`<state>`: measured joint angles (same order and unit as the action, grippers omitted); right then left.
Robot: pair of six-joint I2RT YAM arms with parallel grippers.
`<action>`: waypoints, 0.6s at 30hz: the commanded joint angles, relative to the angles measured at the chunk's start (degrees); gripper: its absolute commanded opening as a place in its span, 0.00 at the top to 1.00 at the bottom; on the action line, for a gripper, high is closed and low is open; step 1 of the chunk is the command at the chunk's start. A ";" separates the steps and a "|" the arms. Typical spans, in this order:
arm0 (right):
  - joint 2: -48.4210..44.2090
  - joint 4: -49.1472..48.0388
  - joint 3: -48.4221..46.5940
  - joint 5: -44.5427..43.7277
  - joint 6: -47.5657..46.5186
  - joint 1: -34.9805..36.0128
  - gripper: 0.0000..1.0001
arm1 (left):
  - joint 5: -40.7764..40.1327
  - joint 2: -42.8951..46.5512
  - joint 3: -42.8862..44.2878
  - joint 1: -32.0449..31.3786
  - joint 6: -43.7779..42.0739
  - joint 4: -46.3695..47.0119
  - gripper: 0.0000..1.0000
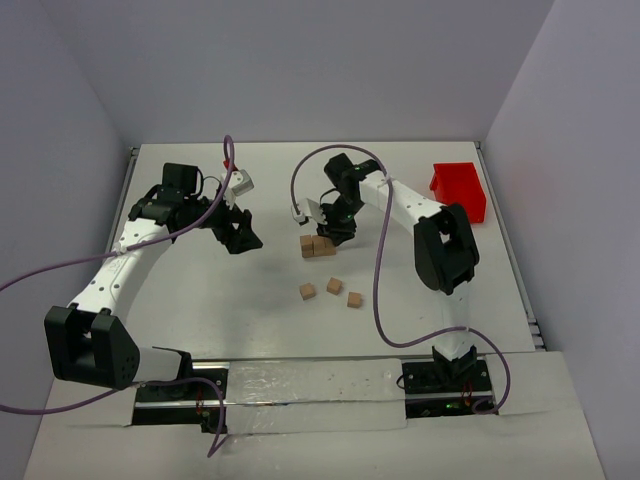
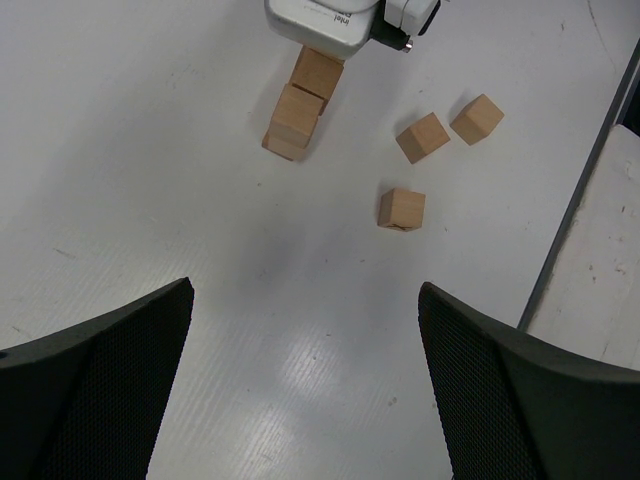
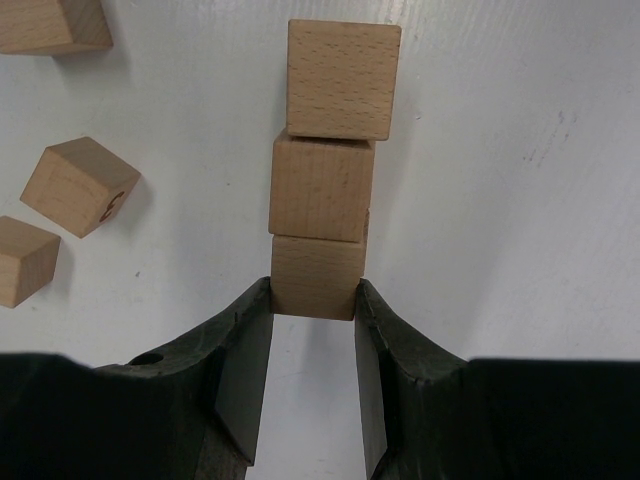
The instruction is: Build the wood block tower
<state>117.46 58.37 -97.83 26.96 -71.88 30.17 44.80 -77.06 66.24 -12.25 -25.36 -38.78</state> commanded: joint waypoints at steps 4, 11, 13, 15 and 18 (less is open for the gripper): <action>0.66 0.96 -2.89 -0.27 -0.57 0.85 0.81 | 0.67 1.06 0.62 0.30 -1.39 0.37 0.01; 0.54 1.45 -2.74 -1.00 -1.48 1.03 0.78 | 0.82 0.91 0.65 0.30 -1.50 0.40 0.01; 0.45 1.36 -2.59 -1.27 -1.64 1.07 0.75 | 0.86 0.86 0.65 0.30 -1.48 0.33 0.01; 0.40 1.31 -2.47 -1.54 -1.69 1.18 0.72 | 0.91 0.86 0.65 0.30 -1.53 0.38 0.01; 0.28 1.28 -2.33 -1.71 -1.69 1.29 0.67 | 0.88 0.77 0.59 0.30 -1.53 0.38 0.01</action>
<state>117.58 58.49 -98.26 25.87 -72.61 30.64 44.80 -77.06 66.24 -12.25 -25.93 -38.79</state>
